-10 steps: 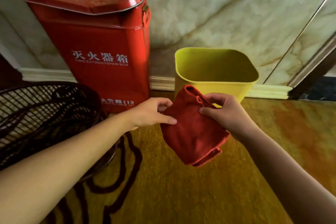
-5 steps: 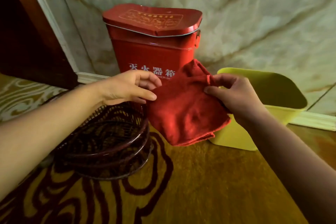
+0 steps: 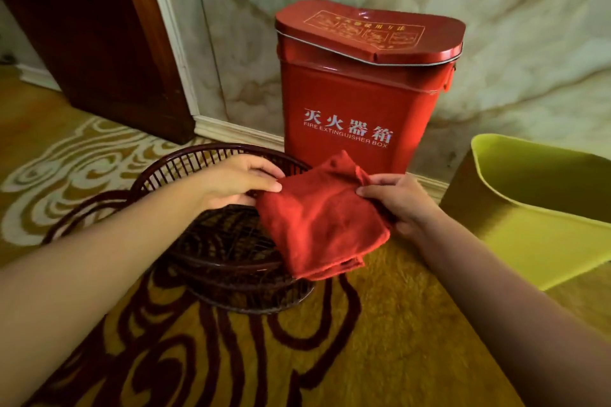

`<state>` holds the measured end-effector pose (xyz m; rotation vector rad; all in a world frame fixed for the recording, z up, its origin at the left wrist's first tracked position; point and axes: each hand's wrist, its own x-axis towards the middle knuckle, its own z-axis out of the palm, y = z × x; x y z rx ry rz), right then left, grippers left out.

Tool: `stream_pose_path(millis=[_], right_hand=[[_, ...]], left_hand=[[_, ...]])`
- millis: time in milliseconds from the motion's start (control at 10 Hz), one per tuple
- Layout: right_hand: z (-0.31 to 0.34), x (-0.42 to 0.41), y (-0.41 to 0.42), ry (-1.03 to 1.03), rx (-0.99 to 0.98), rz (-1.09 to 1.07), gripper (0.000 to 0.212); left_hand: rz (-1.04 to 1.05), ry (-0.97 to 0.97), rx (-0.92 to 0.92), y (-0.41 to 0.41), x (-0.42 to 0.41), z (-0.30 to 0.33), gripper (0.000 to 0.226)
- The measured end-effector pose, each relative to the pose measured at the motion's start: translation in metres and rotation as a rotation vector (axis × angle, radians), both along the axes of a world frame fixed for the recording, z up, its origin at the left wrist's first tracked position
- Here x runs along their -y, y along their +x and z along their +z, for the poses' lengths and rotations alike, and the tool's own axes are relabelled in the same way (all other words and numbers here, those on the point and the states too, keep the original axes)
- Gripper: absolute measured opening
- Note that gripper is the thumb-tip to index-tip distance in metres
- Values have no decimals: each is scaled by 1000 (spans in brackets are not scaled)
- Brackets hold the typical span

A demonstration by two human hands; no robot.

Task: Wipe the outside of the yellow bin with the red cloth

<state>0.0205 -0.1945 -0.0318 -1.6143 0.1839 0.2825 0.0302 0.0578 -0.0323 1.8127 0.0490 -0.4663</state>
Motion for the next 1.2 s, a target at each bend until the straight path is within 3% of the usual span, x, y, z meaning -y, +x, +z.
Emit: stream_pose_path(millis=[200,400,600,1000,1200], right_hand=[[-41,13,12,-101,49,-118,19],[-72,15,10,-149,142,-86,24],[-88,15,17,-139,126,-67,30],[-103,25,27,-163,77,-38,28],[-64,37,42,-193,24,-32,34]], left_hand=[[130,-8,28,26,27,-28,18],[174,14,90,28,27,-59,18],[180,-24,-44,19,19,-85,18],[-28,39,-25,20,21,-73,23],[-30,49,-7,36,23,-24,24]])
